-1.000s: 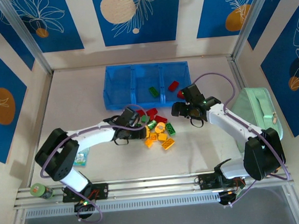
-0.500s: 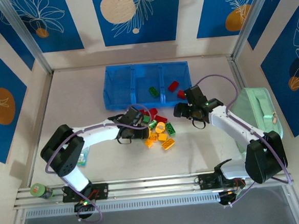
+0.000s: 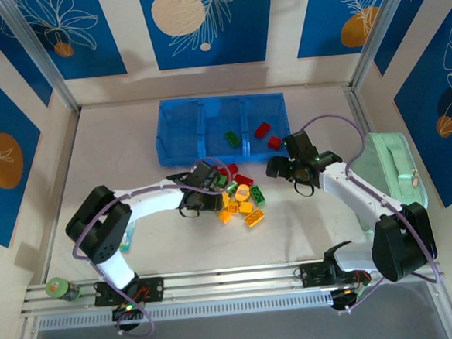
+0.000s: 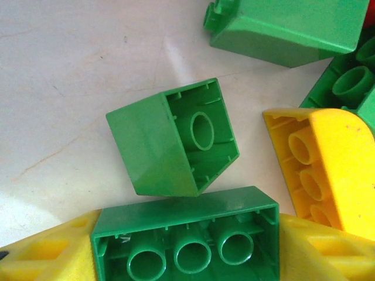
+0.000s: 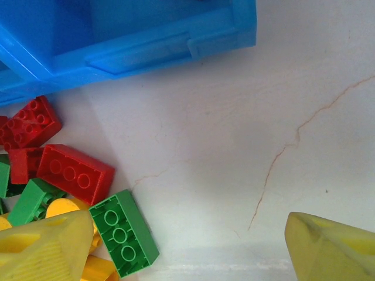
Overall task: Sort the legos into containers by color
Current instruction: Pick up the lego from the center of the table, then place the lego in the container.
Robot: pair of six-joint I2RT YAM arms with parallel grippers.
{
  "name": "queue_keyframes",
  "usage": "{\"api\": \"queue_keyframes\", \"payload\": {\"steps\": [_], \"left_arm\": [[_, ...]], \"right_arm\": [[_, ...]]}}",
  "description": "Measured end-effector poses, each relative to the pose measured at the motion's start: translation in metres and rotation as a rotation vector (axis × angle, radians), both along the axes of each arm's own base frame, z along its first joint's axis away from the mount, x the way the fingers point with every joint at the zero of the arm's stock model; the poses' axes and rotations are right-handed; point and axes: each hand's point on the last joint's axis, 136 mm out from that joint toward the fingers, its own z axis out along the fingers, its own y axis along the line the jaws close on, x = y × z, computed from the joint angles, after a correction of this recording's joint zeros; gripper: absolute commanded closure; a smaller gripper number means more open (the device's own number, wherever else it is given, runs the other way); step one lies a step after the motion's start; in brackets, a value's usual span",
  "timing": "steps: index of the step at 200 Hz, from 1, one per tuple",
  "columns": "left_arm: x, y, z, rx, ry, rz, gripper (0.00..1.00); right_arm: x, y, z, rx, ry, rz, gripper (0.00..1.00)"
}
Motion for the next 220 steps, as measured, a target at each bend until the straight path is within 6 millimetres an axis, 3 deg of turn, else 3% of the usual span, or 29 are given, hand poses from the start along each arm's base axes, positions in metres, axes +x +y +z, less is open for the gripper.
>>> {"api": "queue_keyframes", "payload": {"steps": [45, 88, 119, 154, 175, 220], "left_arm": [[0.001, 0.003, 0.012, 0.02, -0.015, -0.007, 0.41], [0.018, -0.006, 0.054, -0.018, -0.094, -0.018, 0.41], [0.05, -0.019, 0.099, -0.071, -0.186, -0.023, 0.41], [0.103, -0.03, 0.14, -0.111, -0.288, -0.013, 0.41], [0.131, -0.037, 0.146, -0.119, -0.31, -0.016, 0.41], [0.176, -0.051, 0.132, -0.115, -0.309, -0.039, 0.41]], "right_arm": [[0.0, 0.0, -0.002, 0.008, 0.002, 0.001, 0.14], [-0.003, 0.0, -0.007, 0.013, 0.011, 0.003, 0.14], [-0.007, 0.0, -0.012, 0.016, 0.023, 0.007, 0.15], [-0.013, 0.001, -0.011, 0.031, 0.02, 0.014, 0.15], [-0.017, 0.003, -0.011, 0.039, 0.018, 0.02, 0.15], [-0.029, 0.012, -0.018, 0.041, 0.039, 0.055, 0.15]]}}
